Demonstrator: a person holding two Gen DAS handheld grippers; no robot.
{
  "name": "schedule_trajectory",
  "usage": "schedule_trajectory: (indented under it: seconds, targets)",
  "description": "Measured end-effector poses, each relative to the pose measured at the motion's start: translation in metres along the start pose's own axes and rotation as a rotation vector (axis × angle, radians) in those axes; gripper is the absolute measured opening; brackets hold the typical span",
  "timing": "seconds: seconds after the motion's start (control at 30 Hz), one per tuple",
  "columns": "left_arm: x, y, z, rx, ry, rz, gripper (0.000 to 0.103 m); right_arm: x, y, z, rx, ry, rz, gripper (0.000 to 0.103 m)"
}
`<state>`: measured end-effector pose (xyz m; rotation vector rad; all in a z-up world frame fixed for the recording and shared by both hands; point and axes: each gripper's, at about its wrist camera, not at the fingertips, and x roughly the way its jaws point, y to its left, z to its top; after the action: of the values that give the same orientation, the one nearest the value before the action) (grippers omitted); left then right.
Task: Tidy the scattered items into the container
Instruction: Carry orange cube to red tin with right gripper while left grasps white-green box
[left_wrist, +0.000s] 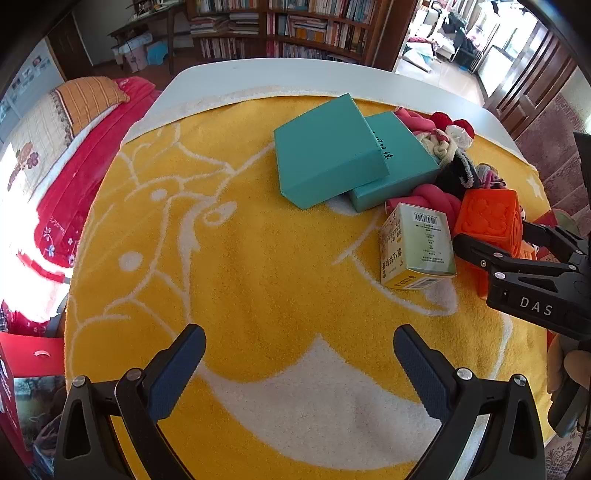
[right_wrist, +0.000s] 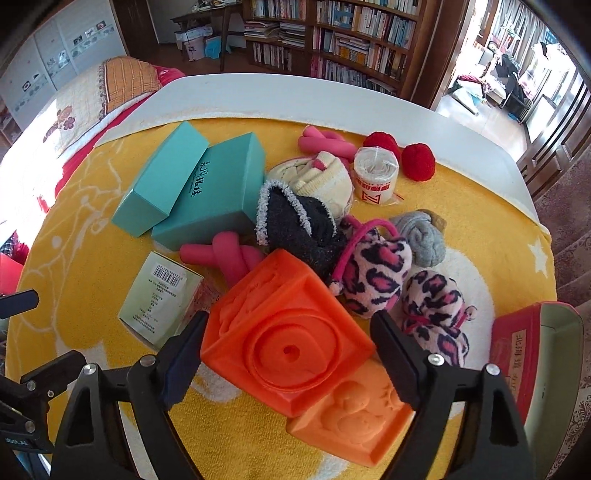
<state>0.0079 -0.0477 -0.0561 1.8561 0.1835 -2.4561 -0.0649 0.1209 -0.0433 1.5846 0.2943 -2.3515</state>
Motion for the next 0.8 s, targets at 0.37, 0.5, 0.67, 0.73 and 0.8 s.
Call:
schedule_trajectory:
  seconds: [0.37, 0.5, 0.67, 0.73, 0.8]
  targets:
    - [0.001, -0.018, 0.007, -0.007, -0.019, -0.036, 0.103, -0.038, -0.013, -0.010, 0.075, -0.084, 0.044, 0.079]
    - [0.005, -0.034, 0.013, -0.003, -0.018, -0.063, 0.103, -0.062, -0.032, -0.018, 0.130, -0.118, 0.066, 0.079]
    - [0.014, -0.055, 0.022, 0.020, -0.013, -0.073, 0.103, -0.091, -0.060, -0.033, 0.209, -0.157, 0.086, 0.079]
    - [0.020, -0.062, 0.026, 0.030, -0.009, -0.069, 0.103, -0.100, -0.068, -0.041, 0.232, -0.164, 0.085, 0.079]
    - [0.026, -0.068, 0.030, 0.037, -0.006, -0.065, 0.103, -0.107, -0.075, -0.047, 0.244, -0.168, 0.081, 0.079]
